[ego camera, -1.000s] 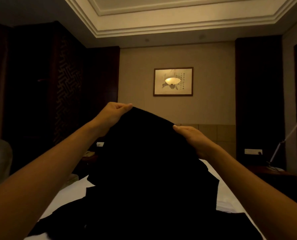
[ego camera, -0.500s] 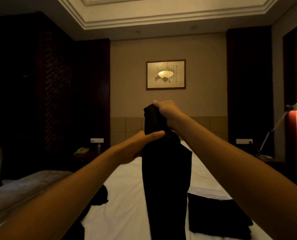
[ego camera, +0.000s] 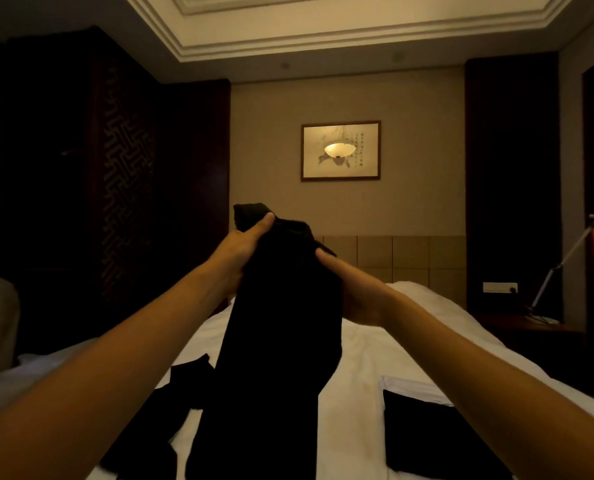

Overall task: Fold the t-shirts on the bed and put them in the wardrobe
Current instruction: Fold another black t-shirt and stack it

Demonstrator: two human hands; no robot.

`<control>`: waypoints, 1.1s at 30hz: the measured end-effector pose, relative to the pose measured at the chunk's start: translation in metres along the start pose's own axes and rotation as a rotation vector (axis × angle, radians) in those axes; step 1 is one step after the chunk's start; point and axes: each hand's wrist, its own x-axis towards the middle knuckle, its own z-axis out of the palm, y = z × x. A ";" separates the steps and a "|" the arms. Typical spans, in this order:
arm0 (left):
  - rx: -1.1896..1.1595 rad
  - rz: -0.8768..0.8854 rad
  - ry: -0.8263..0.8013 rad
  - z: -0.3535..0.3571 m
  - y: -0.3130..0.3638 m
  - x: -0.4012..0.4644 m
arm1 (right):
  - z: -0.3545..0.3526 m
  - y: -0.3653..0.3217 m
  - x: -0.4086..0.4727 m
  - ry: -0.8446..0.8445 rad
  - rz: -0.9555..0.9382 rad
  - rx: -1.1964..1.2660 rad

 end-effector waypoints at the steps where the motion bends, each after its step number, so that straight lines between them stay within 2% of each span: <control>1: 0.021 0.007 0.017 -0.003 0.001 0.002 | 0.000 0.004 -0.002 -0.014 -0.013 -0.022; 7: 0.142 -0.025 0.032 -0.026 -0.003 0.009 | -0.007 -0.006 -0.008 0.154 -0.058 -0.029; 11: 0.262 -0.096 -0.037 -0.033 -0.012 0.000 | -0.014 -0.030 -0.015 0.227 -0.049 -0.041; 16: 0.398 -0.065 0.034 -0.033 -0.018 0.000 | -0.016 -0.052 -0.015 0.472 -0.061 -0.025; 20: 0.604 -0.074 0.000 -0.046 -0.030 0.008 | -0.019 -0.063 -0.013 0.637 -0.136 -0.137; 25: 0.580 -0.089 -0.101 -0.045 -0.042 0.011 | -0.011 -0.070 -0.004 0.566 -0.117 -0.220; 27: 0.633 -0.064 -0.092 -0.046 -0.048 0.015 | -0.009 -0.074 -0.001 0.554 -0.117 -0.229; 30: 0.883 0.093 -0.065 -0.039 -0.051 0.012 | -0.005 -0.081 0.004 0.521 -0.108 -0.241; 33: 0.840 0.263 -0.165 -0.015 -0.047 0.001 | 0.000 -0.084 0.012 0.509 -0.080 -0.282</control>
